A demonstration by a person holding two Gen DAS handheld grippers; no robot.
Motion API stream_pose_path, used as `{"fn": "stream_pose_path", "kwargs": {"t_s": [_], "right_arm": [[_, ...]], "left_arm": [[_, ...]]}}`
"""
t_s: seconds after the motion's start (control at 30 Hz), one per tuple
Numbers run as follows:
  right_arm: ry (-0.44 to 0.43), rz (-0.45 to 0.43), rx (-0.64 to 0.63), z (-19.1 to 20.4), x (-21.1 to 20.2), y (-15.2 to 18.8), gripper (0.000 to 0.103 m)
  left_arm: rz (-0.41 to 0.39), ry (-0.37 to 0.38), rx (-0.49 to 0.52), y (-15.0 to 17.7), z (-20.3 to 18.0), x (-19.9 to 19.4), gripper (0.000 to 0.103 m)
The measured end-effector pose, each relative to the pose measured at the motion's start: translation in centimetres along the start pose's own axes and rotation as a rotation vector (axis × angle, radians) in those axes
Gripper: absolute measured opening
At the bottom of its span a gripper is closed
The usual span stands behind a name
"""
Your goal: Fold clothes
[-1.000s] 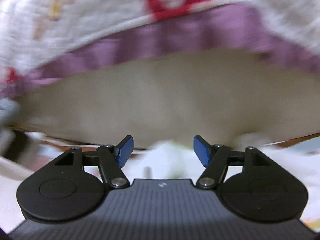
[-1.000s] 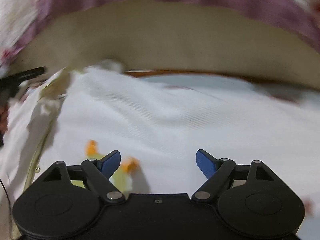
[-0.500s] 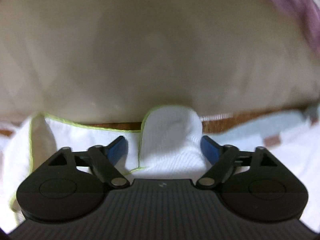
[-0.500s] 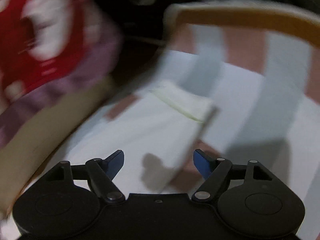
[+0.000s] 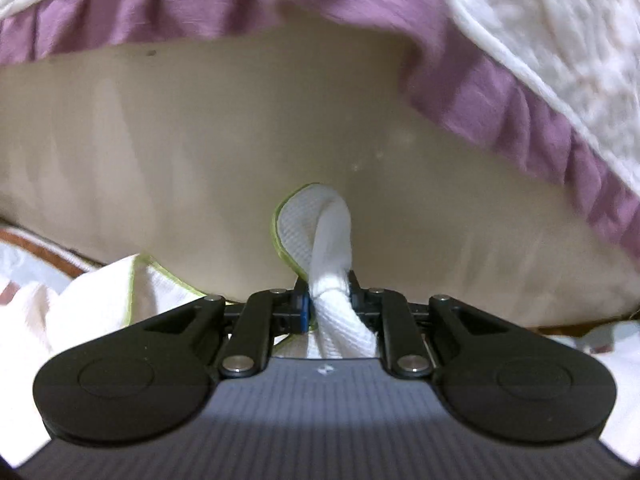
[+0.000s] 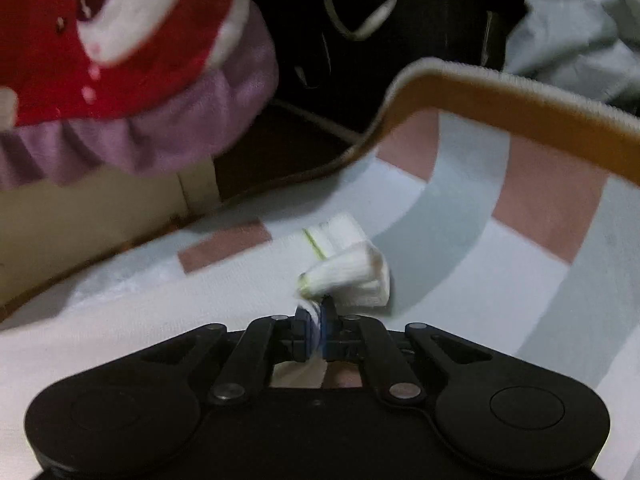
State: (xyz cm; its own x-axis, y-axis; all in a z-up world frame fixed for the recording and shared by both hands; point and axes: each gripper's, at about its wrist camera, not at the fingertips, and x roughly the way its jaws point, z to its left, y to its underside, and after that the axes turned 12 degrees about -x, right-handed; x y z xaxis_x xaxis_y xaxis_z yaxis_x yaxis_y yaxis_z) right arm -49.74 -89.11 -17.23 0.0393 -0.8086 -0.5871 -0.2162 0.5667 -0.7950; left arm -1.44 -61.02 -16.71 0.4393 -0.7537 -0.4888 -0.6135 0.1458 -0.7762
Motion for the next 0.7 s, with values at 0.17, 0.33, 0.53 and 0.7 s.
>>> {"fn": "stream_pose_path", "kwargs": {"t_s": [0.17, 0.33, 0.53, 0.7], "right_arm": [[0.119, -0.196, -0.003, -1.6, -3.7, -1.9, 0.003], [0.144, -0.013, -0.035, -2.1, -0.3, -0.8, 0.01], [0.276, 0.132, 0.114, -4.6, -0.9, -1.6, 0.067], [0.135, -0.013, 0.273, -4.9, -6.2, -2.5, 0.069]], "left_arm": [[0.028, -0.061, -0.021, 0.5, -1.5, 2.4, 0.045], [0.052, -0.214, 0.108, 0.5, -3.6, 2.4, 0.06], [0.084, -0.189, 0.12, -0.1, -3.4, -5.9, 0.07], [0.136, -0.282, 0.126, -0.4, 1.2, -14.2, 0.071]]}}
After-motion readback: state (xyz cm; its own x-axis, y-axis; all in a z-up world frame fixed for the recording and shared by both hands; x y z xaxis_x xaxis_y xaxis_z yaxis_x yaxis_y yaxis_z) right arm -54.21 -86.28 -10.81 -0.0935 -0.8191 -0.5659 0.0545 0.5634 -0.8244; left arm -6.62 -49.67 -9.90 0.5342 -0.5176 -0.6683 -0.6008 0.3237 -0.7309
